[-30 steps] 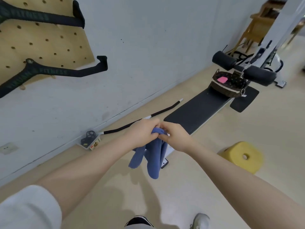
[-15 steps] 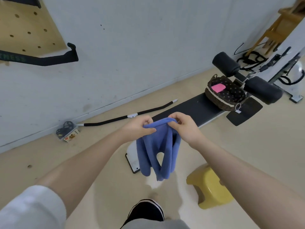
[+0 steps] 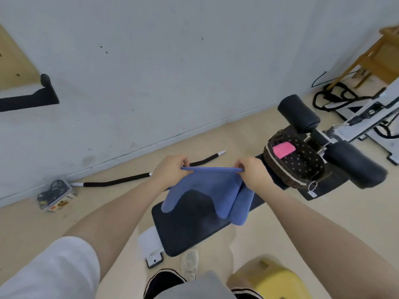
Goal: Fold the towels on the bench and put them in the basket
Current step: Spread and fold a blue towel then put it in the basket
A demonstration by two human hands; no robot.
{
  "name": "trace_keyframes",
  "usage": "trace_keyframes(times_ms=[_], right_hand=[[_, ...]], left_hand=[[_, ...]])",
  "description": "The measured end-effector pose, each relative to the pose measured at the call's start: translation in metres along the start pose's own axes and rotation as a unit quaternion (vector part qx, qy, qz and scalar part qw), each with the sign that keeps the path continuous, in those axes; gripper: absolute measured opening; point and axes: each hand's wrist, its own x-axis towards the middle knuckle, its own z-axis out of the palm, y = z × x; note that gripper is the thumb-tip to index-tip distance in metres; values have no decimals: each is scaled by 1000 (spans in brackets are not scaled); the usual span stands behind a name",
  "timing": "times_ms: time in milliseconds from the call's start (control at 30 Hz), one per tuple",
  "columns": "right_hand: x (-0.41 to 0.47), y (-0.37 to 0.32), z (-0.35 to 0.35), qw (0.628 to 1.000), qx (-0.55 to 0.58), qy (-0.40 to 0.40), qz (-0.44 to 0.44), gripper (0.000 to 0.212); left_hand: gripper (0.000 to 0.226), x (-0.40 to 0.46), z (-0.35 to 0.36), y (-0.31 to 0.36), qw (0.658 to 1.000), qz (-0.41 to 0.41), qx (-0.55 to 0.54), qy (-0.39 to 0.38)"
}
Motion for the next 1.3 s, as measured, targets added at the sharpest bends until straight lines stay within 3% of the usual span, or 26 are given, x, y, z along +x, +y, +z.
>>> trace_keyframes(times_ms=[100,200,267,333,433,600,700,933,1100,1200,1300], right_hand=[[46,4,-38,1000,-22,12,0,30],[87,13,-83,998,49,28,6,32],[114,23,-105,993,93,68,-31,25],[133,31,-116,992,74,80,-69,32],[157,50,-112,990,14,16,-137,43],[194,99,-40,959,-117,-137,-221,31],[197,138,21,923,-192,-179,-281,33],[177,207,162,887,-260,-243,-293,25],[184,238,242,891,-232,-231,-314,8],[195,237,254,895,-198,-165,-364,4],[194,243,250,876,-198,-173,-403,12]], left_hand=[[9,37,-22,18,996,-4,21,91],[8,62,-48,36,987,16,6,160],[11,75,-59,46,985,27,3,172],[12,86,-56,51,983,32,27,178],[12,99,-25,47,983,1,54,175],[7,103,75,12,984,-99,90,116],[11,107,138,-12,982,-149,102,52],[14,107,269,-81,975,-122,162,-90],[9,94,336,-126,978,-74,182,-71],[15,85,358,-136,968,-74,239,-24],[10,76,370,-136,962,-80,262,18]])
